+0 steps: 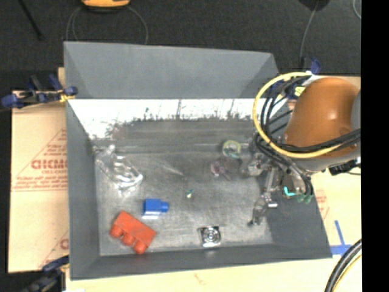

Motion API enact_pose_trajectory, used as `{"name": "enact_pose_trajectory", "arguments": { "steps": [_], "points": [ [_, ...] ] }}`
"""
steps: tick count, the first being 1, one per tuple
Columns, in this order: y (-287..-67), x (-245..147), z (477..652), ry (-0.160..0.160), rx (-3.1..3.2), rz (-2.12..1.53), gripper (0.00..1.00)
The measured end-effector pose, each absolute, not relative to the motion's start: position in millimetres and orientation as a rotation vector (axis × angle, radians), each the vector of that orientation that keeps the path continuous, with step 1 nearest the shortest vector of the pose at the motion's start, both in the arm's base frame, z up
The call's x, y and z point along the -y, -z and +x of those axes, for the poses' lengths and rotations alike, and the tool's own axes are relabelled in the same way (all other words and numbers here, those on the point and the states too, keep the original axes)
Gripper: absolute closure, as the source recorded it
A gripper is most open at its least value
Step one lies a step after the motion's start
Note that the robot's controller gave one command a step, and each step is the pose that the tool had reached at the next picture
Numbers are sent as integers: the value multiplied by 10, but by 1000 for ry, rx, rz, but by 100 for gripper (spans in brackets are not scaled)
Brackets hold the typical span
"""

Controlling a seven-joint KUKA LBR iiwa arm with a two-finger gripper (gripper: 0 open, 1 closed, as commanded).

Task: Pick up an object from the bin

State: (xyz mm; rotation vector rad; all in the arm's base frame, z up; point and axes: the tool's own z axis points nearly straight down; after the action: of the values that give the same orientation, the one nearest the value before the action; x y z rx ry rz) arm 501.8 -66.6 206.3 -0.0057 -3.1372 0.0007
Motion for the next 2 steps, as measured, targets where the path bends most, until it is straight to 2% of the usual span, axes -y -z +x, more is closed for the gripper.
{"name": "enact_pose_trajectory", "arguments": {
  "steps": [1,2],
  "points": [
    [-736,296,4807,-3,3160,86,0],
    [-756,86,4786,-9,3157,213,0]
  ]
}}
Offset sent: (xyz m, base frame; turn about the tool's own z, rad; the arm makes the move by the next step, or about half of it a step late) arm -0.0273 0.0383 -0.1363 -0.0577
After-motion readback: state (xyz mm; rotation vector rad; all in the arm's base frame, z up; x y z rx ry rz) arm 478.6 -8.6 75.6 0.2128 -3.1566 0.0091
